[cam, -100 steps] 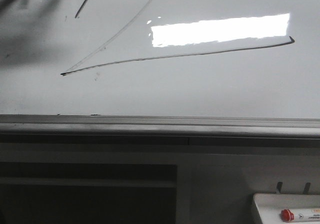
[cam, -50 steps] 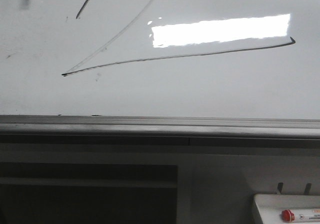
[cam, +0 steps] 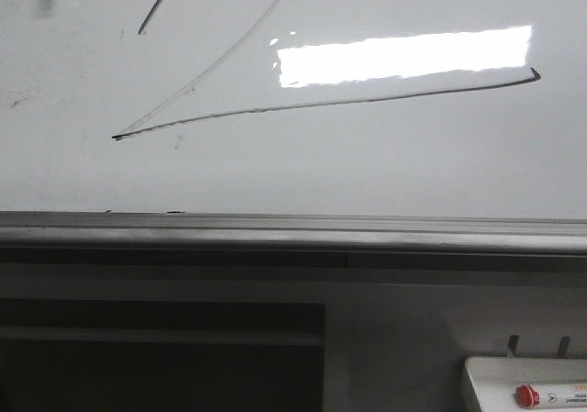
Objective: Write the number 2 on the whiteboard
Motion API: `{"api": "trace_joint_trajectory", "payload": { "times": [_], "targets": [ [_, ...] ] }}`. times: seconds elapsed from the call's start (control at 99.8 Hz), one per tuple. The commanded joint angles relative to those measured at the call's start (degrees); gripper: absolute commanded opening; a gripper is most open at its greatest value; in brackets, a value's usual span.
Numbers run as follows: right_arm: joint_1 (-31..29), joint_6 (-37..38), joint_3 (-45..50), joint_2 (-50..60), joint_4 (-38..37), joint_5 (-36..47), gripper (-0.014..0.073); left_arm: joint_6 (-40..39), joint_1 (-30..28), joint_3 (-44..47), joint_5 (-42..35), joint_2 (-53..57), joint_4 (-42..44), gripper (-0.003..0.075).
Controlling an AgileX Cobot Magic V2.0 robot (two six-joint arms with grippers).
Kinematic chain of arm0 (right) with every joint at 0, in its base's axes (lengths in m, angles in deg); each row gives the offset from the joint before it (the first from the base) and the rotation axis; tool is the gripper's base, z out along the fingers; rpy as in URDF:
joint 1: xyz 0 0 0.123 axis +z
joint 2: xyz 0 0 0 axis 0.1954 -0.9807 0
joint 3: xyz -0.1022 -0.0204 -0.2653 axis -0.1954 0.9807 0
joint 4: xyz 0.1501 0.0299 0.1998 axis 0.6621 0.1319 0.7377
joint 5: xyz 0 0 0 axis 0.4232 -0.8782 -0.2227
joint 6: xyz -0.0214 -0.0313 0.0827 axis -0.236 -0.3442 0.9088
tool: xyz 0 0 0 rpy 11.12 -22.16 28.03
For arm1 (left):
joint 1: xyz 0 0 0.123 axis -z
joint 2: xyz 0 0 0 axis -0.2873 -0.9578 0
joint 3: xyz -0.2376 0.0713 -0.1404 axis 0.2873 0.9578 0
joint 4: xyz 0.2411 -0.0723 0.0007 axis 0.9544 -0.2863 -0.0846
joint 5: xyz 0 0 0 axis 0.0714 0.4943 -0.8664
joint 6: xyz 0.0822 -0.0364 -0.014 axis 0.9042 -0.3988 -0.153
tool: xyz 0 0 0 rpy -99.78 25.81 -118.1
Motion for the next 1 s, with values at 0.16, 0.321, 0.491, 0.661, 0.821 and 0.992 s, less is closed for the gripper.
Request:
{"api": "trace_joint_trajectory", "payload": {
  "times": [0.16,0.321,0.491,0.661,0.821,0.992],
  "targets": [
    [-0.3,0.1,3.1,-0.3,-0.1,5.1,-0.0060,-0.4,0.0,-1.4,-3.6,-0.4,-8.3,-0.0020],
    [-0.3,0.1,4.7,-0.3,-0.1,5.0,-0.0060,-0.4,0.0,-1.4,-3.6,-0.4,-8.4,-0.0020],
    [-0.3,0.1,4.8,-0.3,-0.1,4.5,-0.0060,-0.4,0.0,-1.4,-3.6,-0.4,-8.4,-0.0020],
    [-0.3,0.1,4.8,-0.3,-0.1,4.5,-0.0060,-0.4,-0.4,1.5,-5.6,1.4,-8.2,-0.0020],
    [-0.3,0.1,4.8,-0.3,-0.1,4.5,-0.0060,-0.4,-3.2,8.0,-16.9,6.7,-2.0,-0.0020],
    [-0.3,0.1,4.8,-0.3,-0.1,4.5,-0.0060,-20.4,-8.0,17.5,-21.4,12.4,26.1,-0.0020]
  ]
}}
